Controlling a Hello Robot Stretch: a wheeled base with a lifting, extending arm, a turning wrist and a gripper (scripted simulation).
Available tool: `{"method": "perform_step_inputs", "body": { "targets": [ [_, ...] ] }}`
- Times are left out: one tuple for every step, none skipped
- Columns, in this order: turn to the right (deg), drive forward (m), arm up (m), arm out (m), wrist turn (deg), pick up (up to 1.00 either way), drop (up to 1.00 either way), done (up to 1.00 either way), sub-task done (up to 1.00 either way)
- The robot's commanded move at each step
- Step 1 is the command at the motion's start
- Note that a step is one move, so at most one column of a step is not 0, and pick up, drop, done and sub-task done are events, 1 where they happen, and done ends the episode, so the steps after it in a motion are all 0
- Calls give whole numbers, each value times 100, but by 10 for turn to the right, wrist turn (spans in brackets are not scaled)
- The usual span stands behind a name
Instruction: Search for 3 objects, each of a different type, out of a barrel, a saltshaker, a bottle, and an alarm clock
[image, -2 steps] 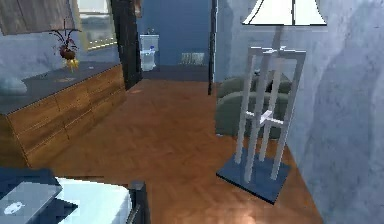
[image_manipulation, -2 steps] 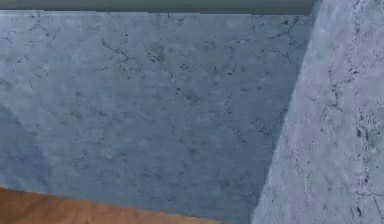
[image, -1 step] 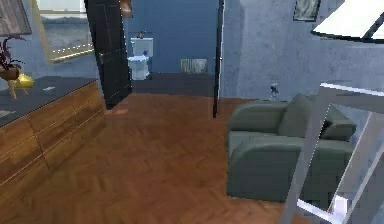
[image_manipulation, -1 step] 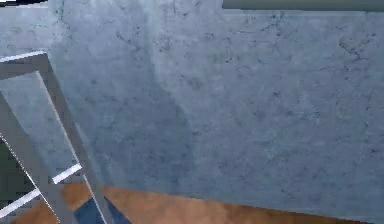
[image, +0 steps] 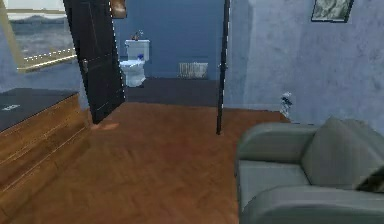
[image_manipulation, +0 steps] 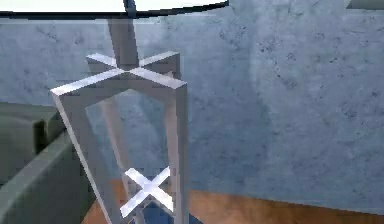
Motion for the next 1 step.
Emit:
{"method": "perform_step_inputs", "body": {
  "targets": [
    [0, 100, 0, 0, 0, 0, 0, 0, 0]
  ]
}}
